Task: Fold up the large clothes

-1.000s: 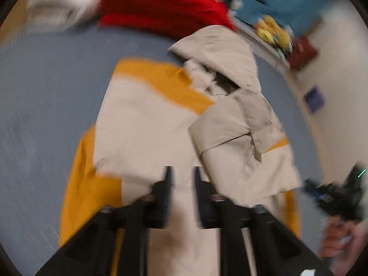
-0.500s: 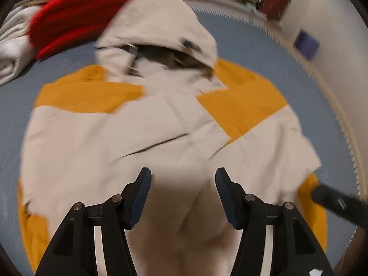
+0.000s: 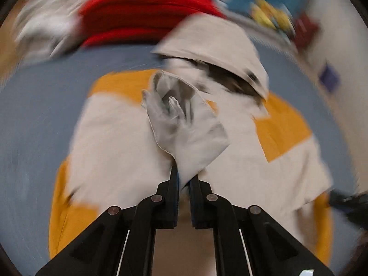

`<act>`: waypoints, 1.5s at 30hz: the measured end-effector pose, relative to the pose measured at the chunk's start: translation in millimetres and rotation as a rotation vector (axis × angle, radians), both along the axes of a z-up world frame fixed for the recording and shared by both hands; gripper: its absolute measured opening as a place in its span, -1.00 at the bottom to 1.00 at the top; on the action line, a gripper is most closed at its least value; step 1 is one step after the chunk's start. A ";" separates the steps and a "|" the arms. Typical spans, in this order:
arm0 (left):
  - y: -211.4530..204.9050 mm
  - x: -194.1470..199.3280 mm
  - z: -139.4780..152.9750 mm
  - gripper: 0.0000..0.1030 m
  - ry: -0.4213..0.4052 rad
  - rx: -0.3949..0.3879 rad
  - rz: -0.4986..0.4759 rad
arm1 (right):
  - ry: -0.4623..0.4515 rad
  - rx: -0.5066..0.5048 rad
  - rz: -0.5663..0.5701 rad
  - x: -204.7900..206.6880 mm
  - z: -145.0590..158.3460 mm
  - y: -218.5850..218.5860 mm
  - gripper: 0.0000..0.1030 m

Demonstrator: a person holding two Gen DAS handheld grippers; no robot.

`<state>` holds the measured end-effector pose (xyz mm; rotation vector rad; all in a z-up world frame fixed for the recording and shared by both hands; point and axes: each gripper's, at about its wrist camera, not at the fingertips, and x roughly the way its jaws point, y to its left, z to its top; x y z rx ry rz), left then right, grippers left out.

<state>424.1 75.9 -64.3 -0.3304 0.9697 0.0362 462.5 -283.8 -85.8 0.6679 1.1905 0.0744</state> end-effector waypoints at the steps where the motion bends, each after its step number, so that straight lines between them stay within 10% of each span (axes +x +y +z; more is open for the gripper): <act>1: 20.1 -12.2 -0.7 -0.78 0.009 -0.093 0.044 | 0.003 0.009 0.001 -1.4 -0.3 1.0 -0.56; 6: 94.4 -41.0 -31.7 0.07 0.064 -0.459 0.160 | -0.015 0.013 0.045 -6.7 5.2 16.4 -0.56; 11: 112.4 -43.7 -57.3 -0.12 0.068 -0.532 0.207 | -0.017 -0.006 0.066 -11.6 3.6 24.7 -0.56; 12: 112.9 -39.2 -58.6 -0.61 0.087 -0.512 0.221 | -0.012 -0.011 0.067 -11.9 1.9 25.5 -0.56; 14: 109.1 -28.4 -56.8 -0.85 0.132 -0.423 0.198 | -0.008 -0.023 0.071 -11.7 -0.6 27.1 -0.56; 21: 101.2 -8.1 1.0 -0.86 -0.070 -0.126 0.049 | -0.001 -0.042 0.079 -8.2 -10.1 26.6 -0.56; 26: 117.9 8.3 -31.3 -0.74 0.150 -0.089 0.113 | 0.006 -0.054 0.082 -5.3 -16.8 27.7 -0.56; 30: 122.8 -9.9 -4.6 -0.74 0.048 0.054 0.240 | -0.013 -0.060 0.091 2.8 -18.1 27.3 -0.56; 34: 97.4 -0.1 6.3 -0.74 -0.043 0.061 0.088 | -0.097 -0.090 0.105 20.9 -6.7 23.9 -0.56; 38: 89.5 16.8 -56.3 -0.71 0.161 0.020 -0.008 | -0.136 -0.159 0.119 37.0 -12.5 17.8 -0.56; 40: 97.2 16.5 -86.9 -0.71 0.275 -0.005 0.032 | -0.064 -0.177 0.138 45.8 -34.6 10.3 -0.56; 45: 83.1 10.1 -54.1 -0.69 0.162 0.050 0.013 | 0.111 -0.116 0.039 45.8 -76.2 -25.0 -0.56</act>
